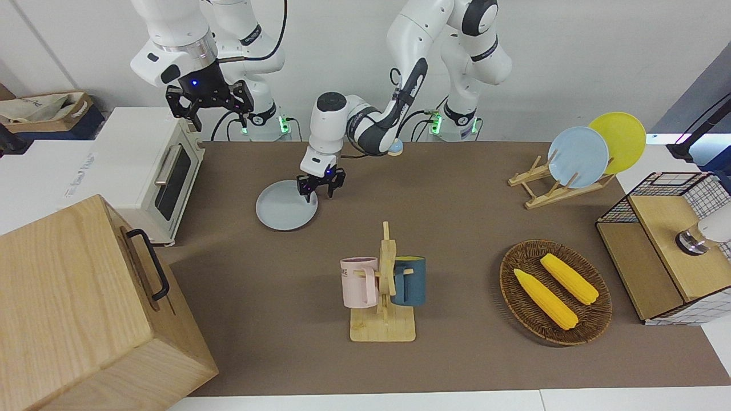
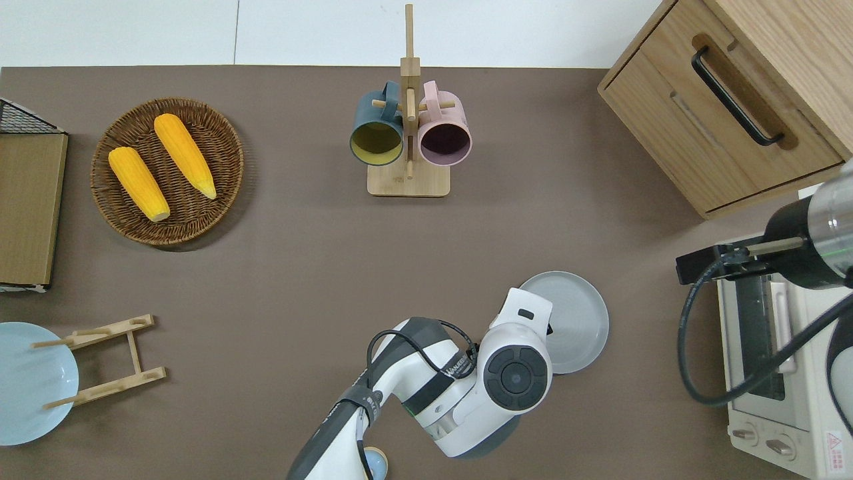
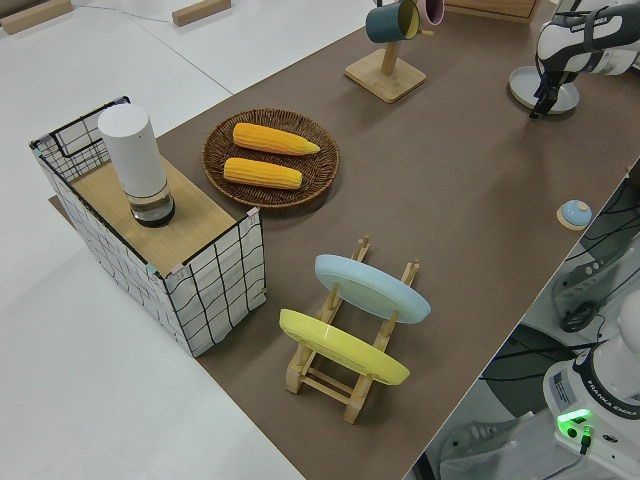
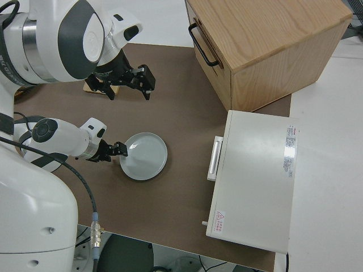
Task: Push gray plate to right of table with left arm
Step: 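Push the gray plate with the left gripper toward the toaster oven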
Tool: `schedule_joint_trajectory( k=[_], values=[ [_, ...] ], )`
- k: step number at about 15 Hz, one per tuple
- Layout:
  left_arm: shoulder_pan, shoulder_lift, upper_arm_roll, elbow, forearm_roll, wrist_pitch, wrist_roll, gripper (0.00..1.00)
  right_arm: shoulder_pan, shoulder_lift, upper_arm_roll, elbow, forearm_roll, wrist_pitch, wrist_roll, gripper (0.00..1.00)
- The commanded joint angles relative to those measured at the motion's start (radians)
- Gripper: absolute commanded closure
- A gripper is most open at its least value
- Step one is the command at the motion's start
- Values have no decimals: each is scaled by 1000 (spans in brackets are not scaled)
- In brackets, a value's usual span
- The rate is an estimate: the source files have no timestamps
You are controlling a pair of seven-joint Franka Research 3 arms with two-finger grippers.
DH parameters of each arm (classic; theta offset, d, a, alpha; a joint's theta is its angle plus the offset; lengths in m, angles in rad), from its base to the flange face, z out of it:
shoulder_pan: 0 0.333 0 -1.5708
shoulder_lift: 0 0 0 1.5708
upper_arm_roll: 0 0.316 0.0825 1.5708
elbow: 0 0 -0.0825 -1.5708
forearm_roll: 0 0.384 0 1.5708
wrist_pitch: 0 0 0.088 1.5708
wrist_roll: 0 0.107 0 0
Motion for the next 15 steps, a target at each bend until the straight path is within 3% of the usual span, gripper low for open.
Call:
schedule_joint_trajectory(
  k=[1, 4, 8, 15],
  values=[
    [43, -82, 2, -44, 12, -64, 70, 11, -11, -8, 6, -1, 8, -12, -3, 17],
    [83, -151, 0, -110, 8, -75, 156, 11, -11, -8, 4, 1, 8, -12, -3, 17],
    [132, -201, 0, -115, -12, -171, 233, 11, -11, -8, 6, -1, 8, -12, -3, 17],
    [318, -373, 3, -115, -123, -468, 564, 9, -11, -8, 6, -1, 8, -12, -3, 17]
  ],
)
